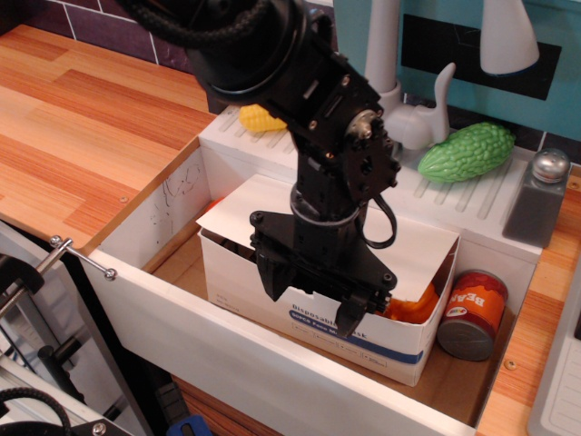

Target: Open white1fbox flap

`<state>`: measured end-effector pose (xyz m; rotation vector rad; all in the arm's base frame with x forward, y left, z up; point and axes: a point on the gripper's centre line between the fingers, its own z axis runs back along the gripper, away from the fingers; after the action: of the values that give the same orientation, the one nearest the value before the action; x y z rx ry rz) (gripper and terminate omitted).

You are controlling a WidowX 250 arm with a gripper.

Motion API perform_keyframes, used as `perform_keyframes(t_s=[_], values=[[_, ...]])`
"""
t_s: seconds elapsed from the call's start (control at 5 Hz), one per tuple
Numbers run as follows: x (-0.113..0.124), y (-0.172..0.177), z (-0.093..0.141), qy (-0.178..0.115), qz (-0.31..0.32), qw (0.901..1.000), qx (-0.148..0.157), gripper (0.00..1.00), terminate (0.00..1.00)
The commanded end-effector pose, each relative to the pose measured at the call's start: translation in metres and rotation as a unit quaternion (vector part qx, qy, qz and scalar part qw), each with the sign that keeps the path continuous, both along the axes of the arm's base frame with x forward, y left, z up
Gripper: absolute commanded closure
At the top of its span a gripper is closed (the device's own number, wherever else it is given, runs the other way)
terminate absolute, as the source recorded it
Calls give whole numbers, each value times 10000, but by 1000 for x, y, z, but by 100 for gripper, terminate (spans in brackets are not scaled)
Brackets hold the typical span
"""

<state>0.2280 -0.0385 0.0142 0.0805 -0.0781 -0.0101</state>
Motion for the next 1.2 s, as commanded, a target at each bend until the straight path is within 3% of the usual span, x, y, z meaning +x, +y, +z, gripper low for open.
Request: perform_keyframes(t_s=[0.0,0.6,1.0], values=[[0,0,0,0,0,10000,0,0,0],[12,4,-1,14,-235,9997,-89,0,0],[21,4,-7,32,-372,9988,-324,0,0]])
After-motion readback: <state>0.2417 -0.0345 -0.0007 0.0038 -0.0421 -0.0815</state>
